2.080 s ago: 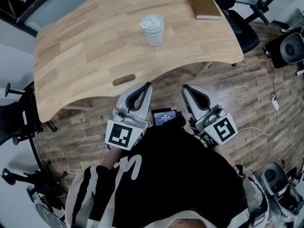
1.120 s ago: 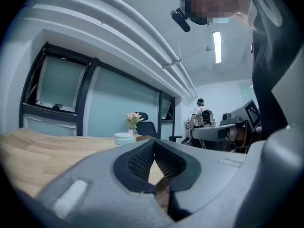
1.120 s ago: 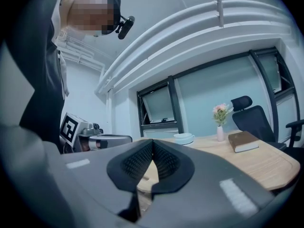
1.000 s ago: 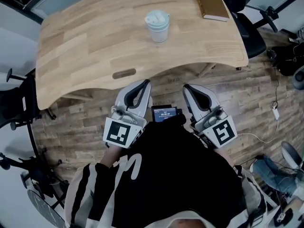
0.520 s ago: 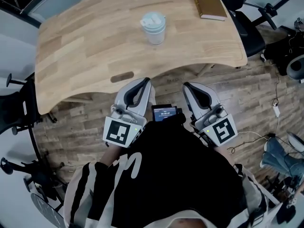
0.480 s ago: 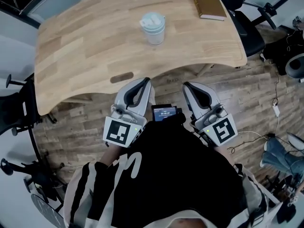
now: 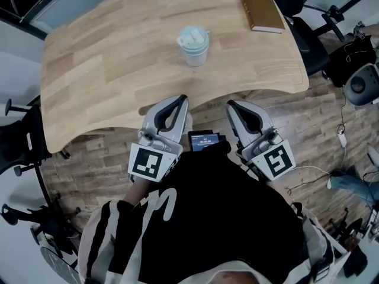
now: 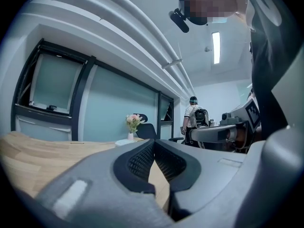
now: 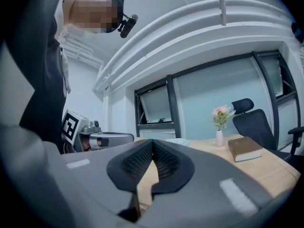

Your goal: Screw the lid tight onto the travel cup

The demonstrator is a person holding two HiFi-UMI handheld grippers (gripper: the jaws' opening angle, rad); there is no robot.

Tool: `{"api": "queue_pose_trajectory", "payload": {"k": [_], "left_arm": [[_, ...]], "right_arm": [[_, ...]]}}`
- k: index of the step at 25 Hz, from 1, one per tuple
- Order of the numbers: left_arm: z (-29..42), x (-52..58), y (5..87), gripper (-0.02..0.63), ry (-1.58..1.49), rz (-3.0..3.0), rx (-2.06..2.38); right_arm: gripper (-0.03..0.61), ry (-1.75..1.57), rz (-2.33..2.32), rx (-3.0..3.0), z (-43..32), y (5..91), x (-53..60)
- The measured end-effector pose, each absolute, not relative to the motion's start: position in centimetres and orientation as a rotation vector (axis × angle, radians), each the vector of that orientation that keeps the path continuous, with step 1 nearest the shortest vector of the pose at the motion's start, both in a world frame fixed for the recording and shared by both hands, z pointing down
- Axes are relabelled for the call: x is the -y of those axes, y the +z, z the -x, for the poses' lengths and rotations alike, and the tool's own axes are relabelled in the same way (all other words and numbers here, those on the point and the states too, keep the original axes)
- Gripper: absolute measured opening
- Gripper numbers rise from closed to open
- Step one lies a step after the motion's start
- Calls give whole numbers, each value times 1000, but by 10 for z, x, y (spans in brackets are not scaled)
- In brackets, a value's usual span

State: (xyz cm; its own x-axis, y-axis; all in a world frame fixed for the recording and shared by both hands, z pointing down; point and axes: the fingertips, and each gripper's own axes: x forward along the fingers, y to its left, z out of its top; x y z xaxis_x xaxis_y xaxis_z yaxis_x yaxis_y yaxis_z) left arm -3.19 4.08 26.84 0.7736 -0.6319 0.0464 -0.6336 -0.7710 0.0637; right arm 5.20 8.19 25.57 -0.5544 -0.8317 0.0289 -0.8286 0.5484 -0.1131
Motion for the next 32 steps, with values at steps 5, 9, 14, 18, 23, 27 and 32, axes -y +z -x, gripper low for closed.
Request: {"api": "queue_pose_trajectory", "payload": {"k": [5,9,14,18,23,27,32], "left_arm": [[34,-17,267,-1,29,-2887,1040],[34,2,267,0,15,-2881,1040],[32,24,263,0,6,-2893,1030],[36,46,261,0,3,-2890,1035],[39,70,262,0,4,-2890,1024],[40,86,261,0,0,-2892,1011],[45,103,261,0,-6,-2891,1002]], "right_arm": [[-5,-177,1460,-2748,-49,255,-58],[-5,-177,1460,-2754,-48,256,-41],[-5,-178,1471,-2750,-48,256,-18],[-5,-179,1481,-2741,-47,254,3],[-5,-182,1493,-2736,-44,253,26],[-5,-178,1509,-2729,-42,249,43],[-5,-172,1526,-2729,-38,248,59]]}}
